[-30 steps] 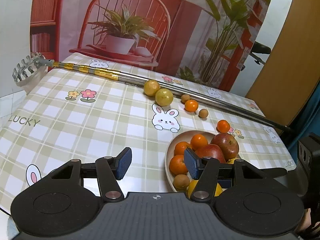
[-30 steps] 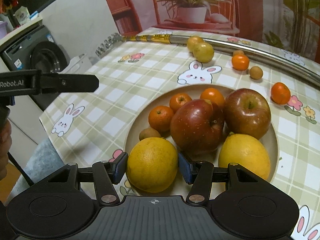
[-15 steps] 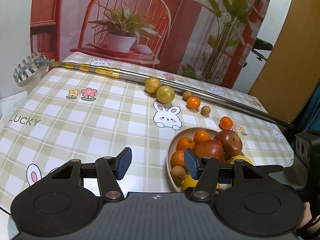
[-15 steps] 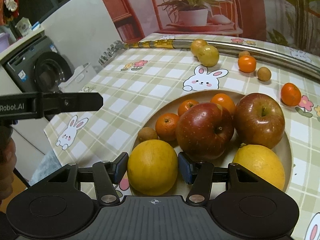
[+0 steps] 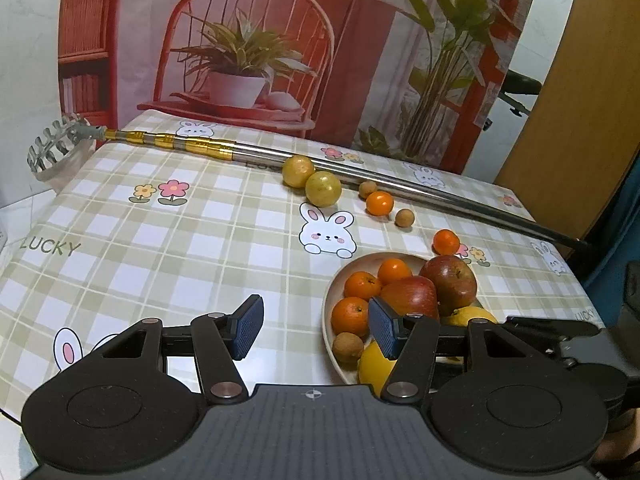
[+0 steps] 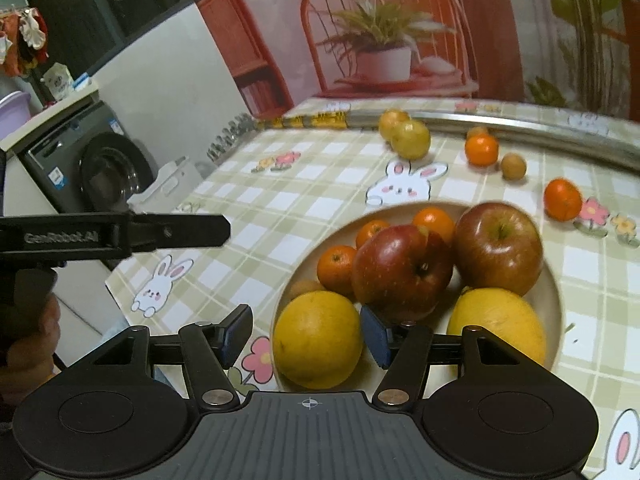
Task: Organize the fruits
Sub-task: 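Lower the orange and grapefruit onto the plate and open both grippers, then move both tools back toward the remaining fruit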
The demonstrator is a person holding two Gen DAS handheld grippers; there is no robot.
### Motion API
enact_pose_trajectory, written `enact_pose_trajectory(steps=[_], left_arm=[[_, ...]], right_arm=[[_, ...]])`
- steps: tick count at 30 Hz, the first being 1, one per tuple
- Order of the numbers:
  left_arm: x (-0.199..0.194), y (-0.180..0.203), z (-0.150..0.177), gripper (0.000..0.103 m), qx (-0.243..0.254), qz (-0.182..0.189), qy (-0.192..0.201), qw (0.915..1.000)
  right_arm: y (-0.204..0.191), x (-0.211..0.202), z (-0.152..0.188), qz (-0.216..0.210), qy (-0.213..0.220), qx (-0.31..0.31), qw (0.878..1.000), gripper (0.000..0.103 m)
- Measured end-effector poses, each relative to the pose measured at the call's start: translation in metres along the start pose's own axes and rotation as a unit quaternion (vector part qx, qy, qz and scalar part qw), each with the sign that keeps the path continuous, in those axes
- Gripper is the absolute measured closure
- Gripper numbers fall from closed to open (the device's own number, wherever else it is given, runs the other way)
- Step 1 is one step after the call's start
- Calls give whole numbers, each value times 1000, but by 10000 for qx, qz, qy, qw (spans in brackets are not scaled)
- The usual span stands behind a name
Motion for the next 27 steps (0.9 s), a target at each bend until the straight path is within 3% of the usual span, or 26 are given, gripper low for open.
enact_pose_trajectory(steps=[14,27], left_arm=[[-1,10,-24,43,182,51,49,9998],[16,27,-87,43,454,193,187,9986]], right_arm=[[26,-57,-32,647,943,-169,9933,47],[107,-105,-83,1357,1575,122,9781,47]])
Point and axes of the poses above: each gripper's, at about its wrist camera, not at the fingertips, and x roughly the way its jaws point, y to its right, z to its underside, the point moved 10 cm from there along x, roughly the way its jaws point, and after that the axes turned 4 degrees about -y, right-handed, at the moved point
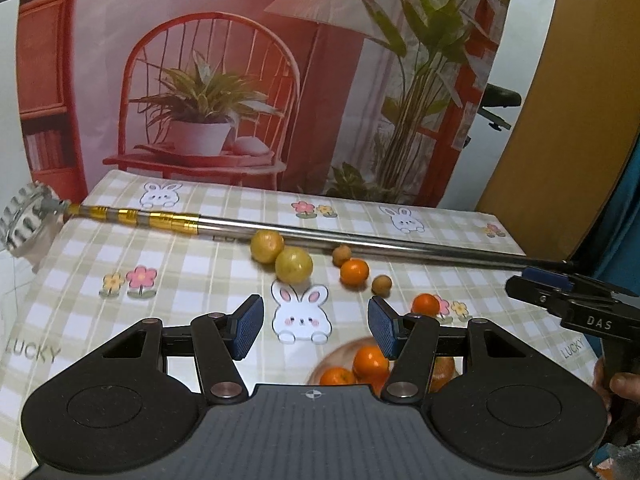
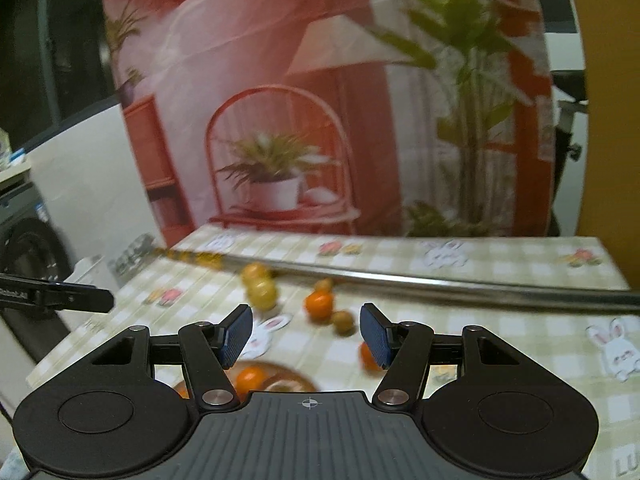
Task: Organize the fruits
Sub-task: 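Move both tools back toward the remaining fruit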
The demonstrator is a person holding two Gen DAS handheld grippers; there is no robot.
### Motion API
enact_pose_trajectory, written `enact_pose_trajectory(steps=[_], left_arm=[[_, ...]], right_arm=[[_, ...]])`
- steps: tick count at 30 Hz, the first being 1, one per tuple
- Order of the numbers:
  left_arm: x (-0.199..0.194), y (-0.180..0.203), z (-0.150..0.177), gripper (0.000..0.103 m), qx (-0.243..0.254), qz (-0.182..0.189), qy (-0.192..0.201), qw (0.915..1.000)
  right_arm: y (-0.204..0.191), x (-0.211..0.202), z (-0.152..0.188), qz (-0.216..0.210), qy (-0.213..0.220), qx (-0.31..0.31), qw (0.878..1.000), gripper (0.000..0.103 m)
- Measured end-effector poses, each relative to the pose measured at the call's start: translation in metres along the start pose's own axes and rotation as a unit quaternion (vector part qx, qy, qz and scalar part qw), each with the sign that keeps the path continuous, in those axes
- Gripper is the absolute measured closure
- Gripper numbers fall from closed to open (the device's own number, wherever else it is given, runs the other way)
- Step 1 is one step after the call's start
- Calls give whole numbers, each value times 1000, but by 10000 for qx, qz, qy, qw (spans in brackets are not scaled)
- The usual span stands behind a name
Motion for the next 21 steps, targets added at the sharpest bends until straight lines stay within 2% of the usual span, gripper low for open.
enact_pose_trajectory(steps=[8,16,21], left_arm=[[46,-1,-23,43,57,12,-217,9997],[133,-20,-26,43,-391,13,-693,9968],[173,-29,-30,43,-686,-47,-818,9943]], right_arm=[[39,21,-3,140,-45,208,9997,47],[54,52,2,173,-222,247,9993,47],[60,67,8,164,-315,333,9988,47]])
Point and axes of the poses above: each gripper's, at about its wrist camera, not at the fingertips, and x roughly the way its jaws point, y to its right, z to its underside, the point moved 10 cm from there along x, roughly the way its jaws point, and after that the axes turned 4 degrees about -y, right-handed, at the moved point
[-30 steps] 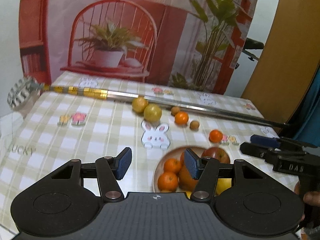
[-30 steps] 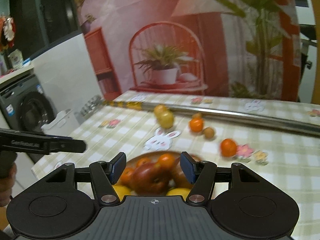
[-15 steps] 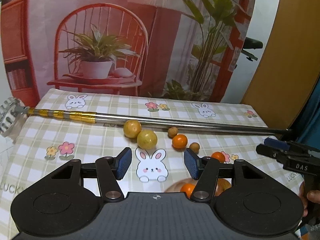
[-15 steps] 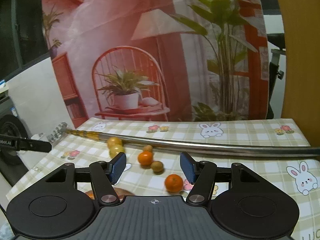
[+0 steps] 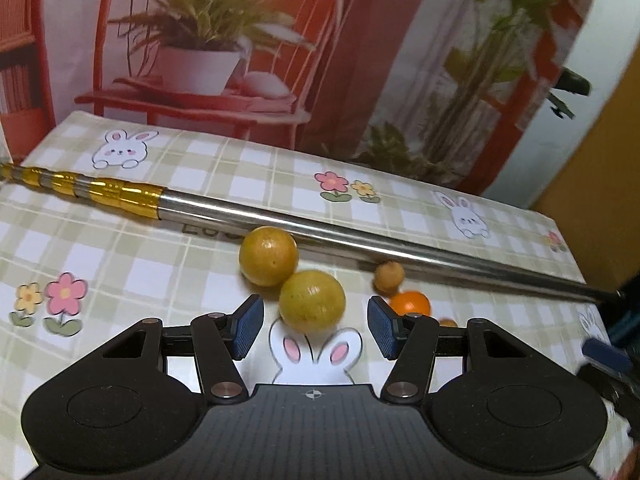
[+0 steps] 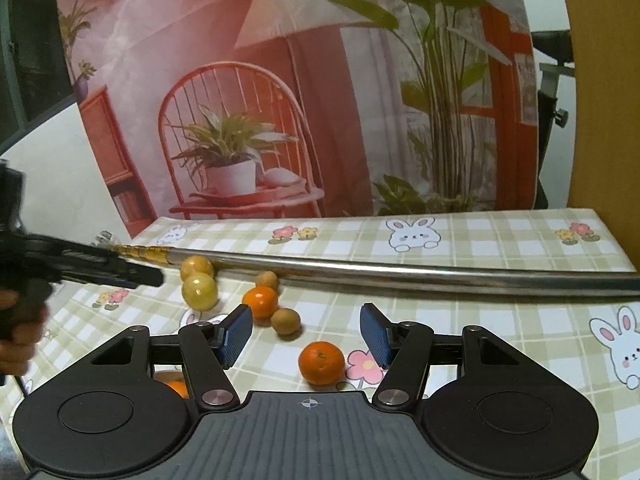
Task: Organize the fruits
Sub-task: 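Move both tools back toward the remaining fruit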
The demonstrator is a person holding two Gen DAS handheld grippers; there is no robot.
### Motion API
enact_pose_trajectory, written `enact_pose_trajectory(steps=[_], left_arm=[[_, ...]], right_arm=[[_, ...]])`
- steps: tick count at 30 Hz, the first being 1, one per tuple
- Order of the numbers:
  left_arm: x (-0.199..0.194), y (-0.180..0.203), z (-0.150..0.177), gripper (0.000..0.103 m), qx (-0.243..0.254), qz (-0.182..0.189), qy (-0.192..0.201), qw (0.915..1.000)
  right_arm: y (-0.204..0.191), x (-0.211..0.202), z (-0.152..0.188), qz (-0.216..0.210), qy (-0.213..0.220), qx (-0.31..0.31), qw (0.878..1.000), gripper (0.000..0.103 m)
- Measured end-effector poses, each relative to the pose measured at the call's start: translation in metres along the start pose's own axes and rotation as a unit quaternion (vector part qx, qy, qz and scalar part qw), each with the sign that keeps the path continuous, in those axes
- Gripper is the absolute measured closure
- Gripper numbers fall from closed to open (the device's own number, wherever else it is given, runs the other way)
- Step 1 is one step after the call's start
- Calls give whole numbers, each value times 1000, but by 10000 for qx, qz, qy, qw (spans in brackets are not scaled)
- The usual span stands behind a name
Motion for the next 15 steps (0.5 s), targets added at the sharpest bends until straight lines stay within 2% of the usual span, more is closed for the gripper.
enact_pose_trajectory(steps=[8,12,15], left_arm=[[33,-4,-6,44,-459,91,-294,9985],[41,-5,-2,53,-580,87,-383,9975],[40,-6,-1,53,-576,127,-362,9976]], right_arm=[[17,14,6,-27,-77,243,9997,47],[23,19,11,-51,-119,344,9993,47],[26,23,15,-61,-176,397,9990,47]])
Point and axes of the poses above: each gripper's, at about its wrist camera, not at the fingertips, and x roughly the way its jaws point, y to its right, z to its underside, the point moved 10 cm from there along x, roughly the way its jaws point, and after that the axes turned 4 degrees about -y, right-handed, at the moved point
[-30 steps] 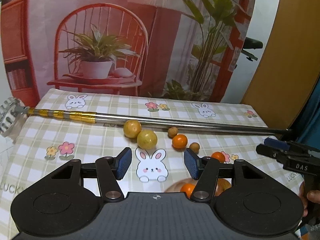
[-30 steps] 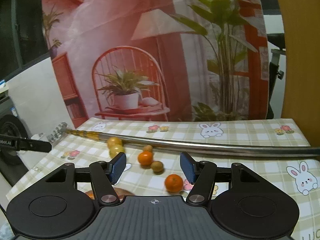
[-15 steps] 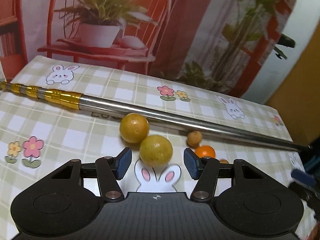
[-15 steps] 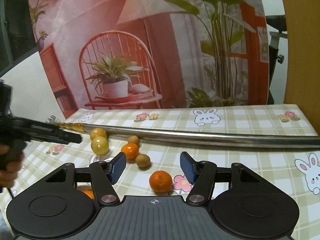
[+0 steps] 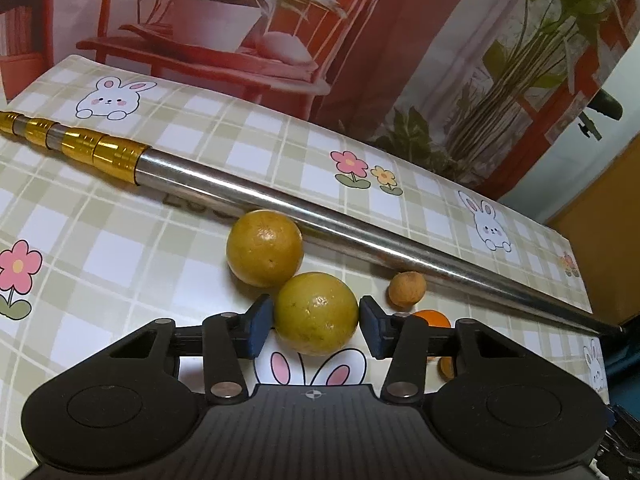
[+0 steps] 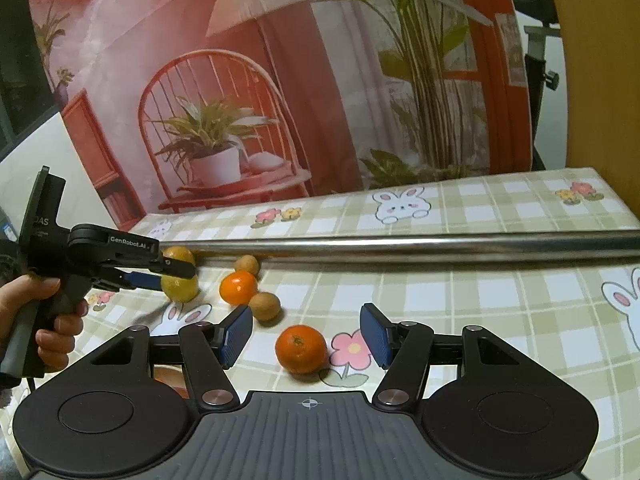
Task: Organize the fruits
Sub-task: 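Grasp a yellow grapefruit with the left gripper while the right gripper grasps an orange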
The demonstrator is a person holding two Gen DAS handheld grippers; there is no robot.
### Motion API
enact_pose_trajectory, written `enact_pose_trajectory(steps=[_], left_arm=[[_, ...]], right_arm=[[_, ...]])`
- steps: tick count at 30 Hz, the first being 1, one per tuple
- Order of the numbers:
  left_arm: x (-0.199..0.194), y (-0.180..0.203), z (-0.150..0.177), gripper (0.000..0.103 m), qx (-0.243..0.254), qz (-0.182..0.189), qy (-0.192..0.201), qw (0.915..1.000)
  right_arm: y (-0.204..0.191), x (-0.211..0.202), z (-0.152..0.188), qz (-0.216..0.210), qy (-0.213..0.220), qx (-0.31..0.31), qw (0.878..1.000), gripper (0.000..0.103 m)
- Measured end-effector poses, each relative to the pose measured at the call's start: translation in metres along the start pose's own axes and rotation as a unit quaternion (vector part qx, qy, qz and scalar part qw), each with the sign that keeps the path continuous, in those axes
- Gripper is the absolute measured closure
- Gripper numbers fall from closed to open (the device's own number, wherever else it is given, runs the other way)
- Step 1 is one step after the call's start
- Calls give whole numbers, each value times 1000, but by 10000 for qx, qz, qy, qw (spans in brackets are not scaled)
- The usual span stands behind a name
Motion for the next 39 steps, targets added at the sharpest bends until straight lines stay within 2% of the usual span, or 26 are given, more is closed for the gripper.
enact_pose_trajectory(steps=[4,8,14,21,26,31,33,39], left_arm=[[-5,4,6,53,277,-94,-26,9996],[-16,9,16,53,516,8,-8,9987],[-41,17,31,53,813,158,82,9965],[-61,26,46,53,798,494,130,9955],[-65,34,58,53,950,503,140,9941],[-71,36,64,53,859,642,135,9941],[-73,37,69,53,839,660,118,9942],[-81,40,79,53,858,643,121,9942]], right_arm=[[2,7,4,-18,-91,7,10000,47],[-2,19,11,27,-303,-236,9993,47],[-5,38,12,-85,-350,-329,9988,47],[-10,58,25,31,-355,-911,9952,49],[-17,63,35,91,-277,-1236,9919,58],[-16,65,33,57,-289,-1179,9926,60],[-15,65,33,35,-279,-1159,9929,67],[-20,60,35,-37,-181,-1276,9917,68]])
Point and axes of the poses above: each gripper's, at about its wrist camera, not at the fingertips, and x roughly the way its jaws point, y to its right, z to its underside, the point moved 10 cm from there along x, roughly the way its jaws point, and after that the axes turned 4 degrees about -y, right-handed, at the moved point
